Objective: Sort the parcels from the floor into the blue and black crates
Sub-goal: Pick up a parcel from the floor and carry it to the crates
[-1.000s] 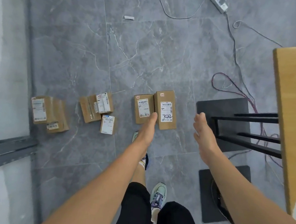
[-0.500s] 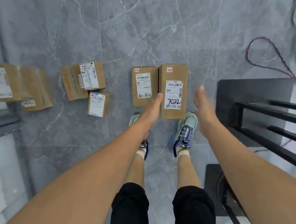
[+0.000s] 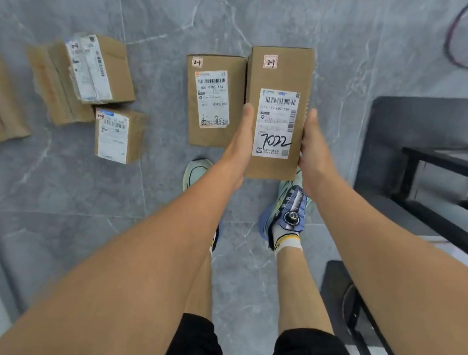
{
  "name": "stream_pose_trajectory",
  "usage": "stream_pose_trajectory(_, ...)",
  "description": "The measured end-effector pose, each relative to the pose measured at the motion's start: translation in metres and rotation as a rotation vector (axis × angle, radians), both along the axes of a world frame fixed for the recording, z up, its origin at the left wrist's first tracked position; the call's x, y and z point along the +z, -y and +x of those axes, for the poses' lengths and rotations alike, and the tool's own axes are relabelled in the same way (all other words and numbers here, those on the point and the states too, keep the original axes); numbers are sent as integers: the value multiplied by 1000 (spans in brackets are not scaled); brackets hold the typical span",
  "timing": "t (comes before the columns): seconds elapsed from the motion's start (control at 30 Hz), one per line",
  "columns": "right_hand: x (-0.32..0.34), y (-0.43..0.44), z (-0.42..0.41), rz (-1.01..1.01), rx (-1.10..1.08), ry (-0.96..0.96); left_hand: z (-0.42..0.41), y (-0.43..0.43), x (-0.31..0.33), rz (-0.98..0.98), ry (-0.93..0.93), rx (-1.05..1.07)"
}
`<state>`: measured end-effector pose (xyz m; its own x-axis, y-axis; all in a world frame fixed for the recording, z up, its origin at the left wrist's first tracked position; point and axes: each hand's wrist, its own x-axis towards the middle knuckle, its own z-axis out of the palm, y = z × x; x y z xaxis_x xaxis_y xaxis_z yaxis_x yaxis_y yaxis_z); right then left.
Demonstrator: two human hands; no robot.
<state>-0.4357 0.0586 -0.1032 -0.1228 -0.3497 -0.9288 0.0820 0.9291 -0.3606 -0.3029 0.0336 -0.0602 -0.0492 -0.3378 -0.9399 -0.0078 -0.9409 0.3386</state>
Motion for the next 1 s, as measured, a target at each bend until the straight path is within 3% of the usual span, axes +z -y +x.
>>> stream_pose_trajectory(0.13,31,5,10,0,-35,-25,8,1,22,-45,8,46)
stream_pose_trajectory(0.3,117,31,37,-78,-38,-9,40,22,96,-107,-5,75)
stream_pose_trajectory(0.43,218,62,69,-203,-7,31,76,56,199,-187,-36,78)
stream_pose_trajectory(0.77,509,149,156,-669,145,57,167,118,477,-604,-4,147)
stream_pose_trajectory(1.0,664,176,197,-881,242,111,207,123,632,-837,88,254)
